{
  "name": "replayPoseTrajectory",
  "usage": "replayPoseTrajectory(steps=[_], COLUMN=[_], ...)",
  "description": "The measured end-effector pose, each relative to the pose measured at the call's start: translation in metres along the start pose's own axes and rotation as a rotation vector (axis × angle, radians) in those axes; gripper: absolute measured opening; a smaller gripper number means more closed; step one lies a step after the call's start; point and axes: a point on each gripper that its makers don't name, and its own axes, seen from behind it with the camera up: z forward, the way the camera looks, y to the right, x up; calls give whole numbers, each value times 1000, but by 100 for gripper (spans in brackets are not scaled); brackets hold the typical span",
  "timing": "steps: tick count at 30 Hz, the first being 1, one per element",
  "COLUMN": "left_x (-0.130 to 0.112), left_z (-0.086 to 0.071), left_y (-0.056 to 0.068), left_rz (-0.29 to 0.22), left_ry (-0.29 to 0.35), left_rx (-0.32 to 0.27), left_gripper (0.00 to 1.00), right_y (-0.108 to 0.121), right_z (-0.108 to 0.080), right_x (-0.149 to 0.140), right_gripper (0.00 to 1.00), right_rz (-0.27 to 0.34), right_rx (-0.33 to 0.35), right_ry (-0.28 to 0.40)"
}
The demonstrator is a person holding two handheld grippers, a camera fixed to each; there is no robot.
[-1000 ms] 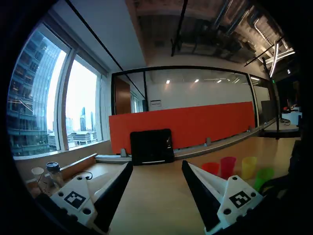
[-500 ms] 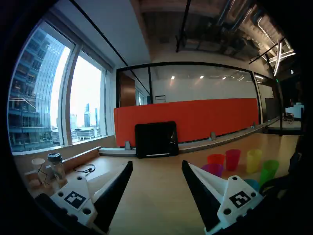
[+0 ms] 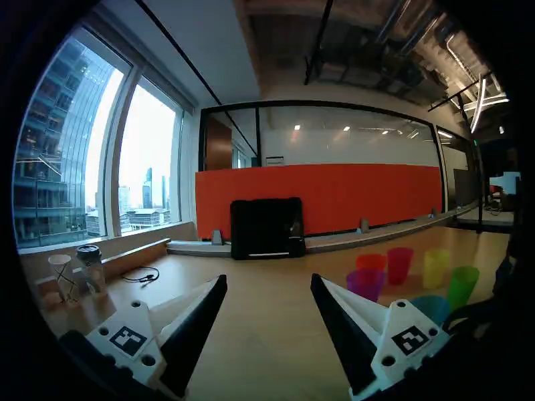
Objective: Pour water
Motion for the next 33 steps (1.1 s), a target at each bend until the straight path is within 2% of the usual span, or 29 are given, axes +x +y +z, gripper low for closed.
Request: replayPoseTrajectory(steps=[20, 33], left_x=[-13, -17], left_z=[3, 5], left_y=[0, 0], left_rz=[-44, -44], left_ry=[-18, -38], left_rx=[-15, -21], left_gripper=[93, 93], right_y=[-5, -6], right_z=[2, 2], right_x=[3, 1], right_gripper=[100, 100], right_rz=[-3, -1], right_rx=[7, 10], right_ry=[3, -1])
